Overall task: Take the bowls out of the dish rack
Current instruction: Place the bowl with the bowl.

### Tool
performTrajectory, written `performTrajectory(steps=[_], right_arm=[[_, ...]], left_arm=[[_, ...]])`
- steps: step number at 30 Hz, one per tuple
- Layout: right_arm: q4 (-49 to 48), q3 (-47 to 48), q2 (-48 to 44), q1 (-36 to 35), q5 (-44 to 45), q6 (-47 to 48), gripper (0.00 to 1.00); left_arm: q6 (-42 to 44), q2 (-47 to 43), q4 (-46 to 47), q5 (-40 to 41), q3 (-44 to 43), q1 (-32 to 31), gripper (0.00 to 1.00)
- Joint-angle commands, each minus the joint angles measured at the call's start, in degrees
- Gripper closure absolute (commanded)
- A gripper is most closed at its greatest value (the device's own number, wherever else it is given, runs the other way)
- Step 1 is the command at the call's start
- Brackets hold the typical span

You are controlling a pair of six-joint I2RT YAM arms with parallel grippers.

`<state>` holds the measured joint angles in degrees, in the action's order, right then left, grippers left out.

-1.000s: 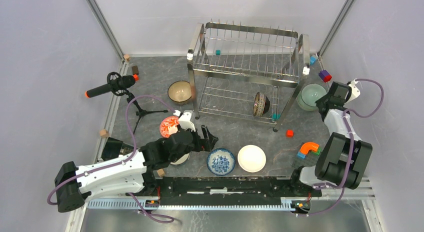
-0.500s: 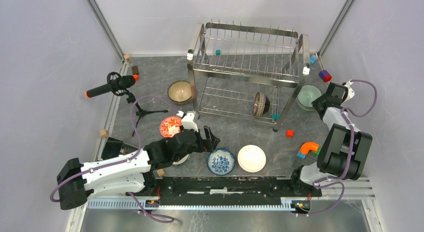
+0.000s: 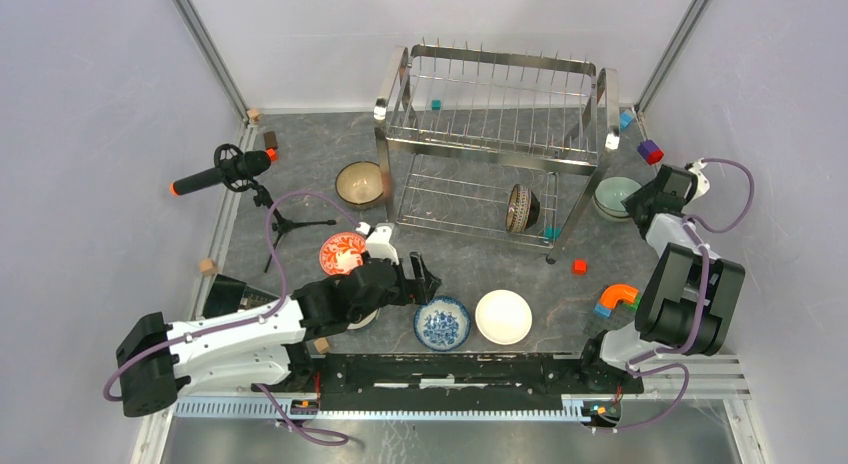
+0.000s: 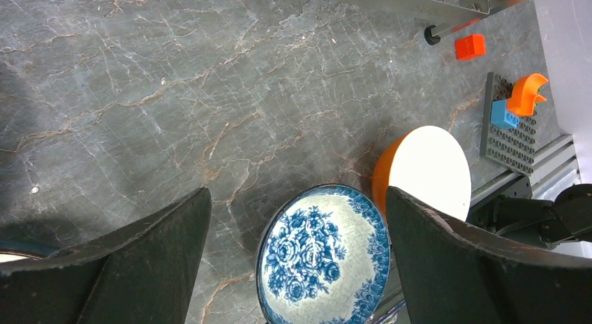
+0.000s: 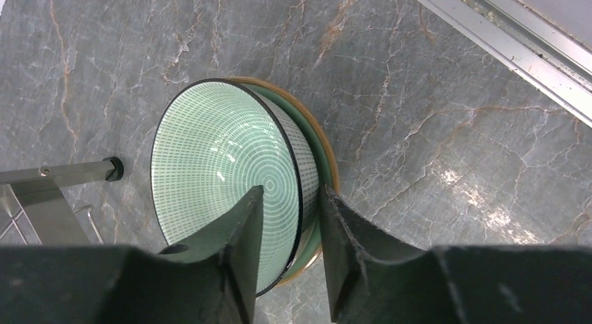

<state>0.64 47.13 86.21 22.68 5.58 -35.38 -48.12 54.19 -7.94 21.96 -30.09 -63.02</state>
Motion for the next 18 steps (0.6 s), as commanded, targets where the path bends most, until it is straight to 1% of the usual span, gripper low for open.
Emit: performTrajectory(steps=[1,5,8,13,18], right_arm=[[0.9,2.1,-0.7,0.2,-0.3,1.2,0.54],[3.8,4.0,-2.5,0.2,1.0,2.0,0.48],[6.1,5.2,-4.3,0.2,2.0,2.4,0.47],[6.0,3.9,-5.8,0.2,1.9,2.8,0.49],[5.6,2.1,-5.0,0.2,2.5,3.5,0.59]], left_arm=[[-1.9,0.5,2.9,-0.2,-0.5,0.2,0.02],[-0.7,1.1,4.1,0.1,-1.0,0.1,0.02],[0.6,2.6,4.8,0.0,-2.6,0.1,0.02],[1.3,6.1,6.4,-2.0,-6.1,0.1,0.02],[1.9,9.6,8.9,-3.1,-8.1,0.2,0.03]])
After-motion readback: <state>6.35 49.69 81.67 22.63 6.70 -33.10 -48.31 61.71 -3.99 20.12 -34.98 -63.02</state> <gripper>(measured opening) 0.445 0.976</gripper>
